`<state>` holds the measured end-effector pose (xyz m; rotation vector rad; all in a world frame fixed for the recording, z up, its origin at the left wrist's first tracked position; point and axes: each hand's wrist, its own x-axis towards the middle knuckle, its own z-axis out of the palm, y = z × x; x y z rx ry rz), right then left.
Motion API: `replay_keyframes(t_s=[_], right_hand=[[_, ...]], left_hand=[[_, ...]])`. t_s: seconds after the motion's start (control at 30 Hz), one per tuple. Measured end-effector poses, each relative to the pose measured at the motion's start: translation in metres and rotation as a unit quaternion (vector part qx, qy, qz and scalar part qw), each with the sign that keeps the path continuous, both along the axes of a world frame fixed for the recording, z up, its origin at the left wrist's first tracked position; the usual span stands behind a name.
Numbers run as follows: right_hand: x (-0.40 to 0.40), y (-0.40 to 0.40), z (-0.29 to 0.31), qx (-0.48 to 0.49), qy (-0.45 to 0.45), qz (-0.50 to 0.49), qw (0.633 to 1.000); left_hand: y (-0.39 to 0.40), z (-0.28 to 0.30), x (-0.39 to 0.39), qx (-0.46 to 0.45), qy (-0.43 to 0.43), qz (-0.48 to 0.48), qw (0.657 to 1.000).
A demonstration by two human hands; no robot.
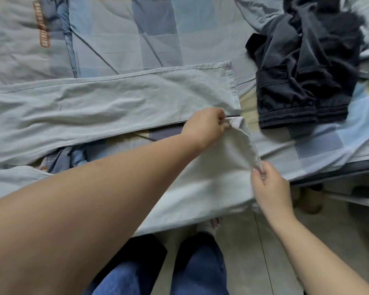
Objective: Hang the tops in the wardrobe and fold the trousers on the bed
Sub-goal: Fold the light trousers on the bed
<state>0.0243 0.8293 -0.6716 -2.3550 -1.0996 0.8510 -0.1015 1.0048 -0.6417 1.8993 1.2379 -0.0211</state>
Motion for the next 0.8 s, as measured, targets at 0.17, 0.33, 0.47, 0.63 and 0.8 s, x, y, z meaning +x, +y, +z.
replay_keyframes(t_s=[0.17, 0.33, 0.47, 0.63, 0.8], right_hand=[[0.038, -0.001, -0.018, -0.089, -0.050, 0.076, 0.992], [0.083, 0.002, -0.054, -0.117, 0.152, -0.003, 0.981], [0.099, -0.003, -0.090, -0.175, 0.258, -0.035, 0.950], [0.112, -0.008, -0.125, -0.155, 0.275, -0.194, 0.929], [0.120, -0.019, -0.142, -0.198, 0.209, -0.186, 0.939]], left_hand=[[-0.003, -0.035, 0.041, 0.020, 0.075, 0.016, 0.997], [0.000, -0.070, 0.084, 0.072, 0.074, 0.043, 0.994], [0.003, -0.107, 0.106, 0.040, 0.106, 0.042, 0.993], [0.003, -0.138, 0.112, -0.039, 0.034, 0.043, 0.998], [-0.023, -0.156, 0.065, -0.078, 0.055, 0.113, 0.989]])
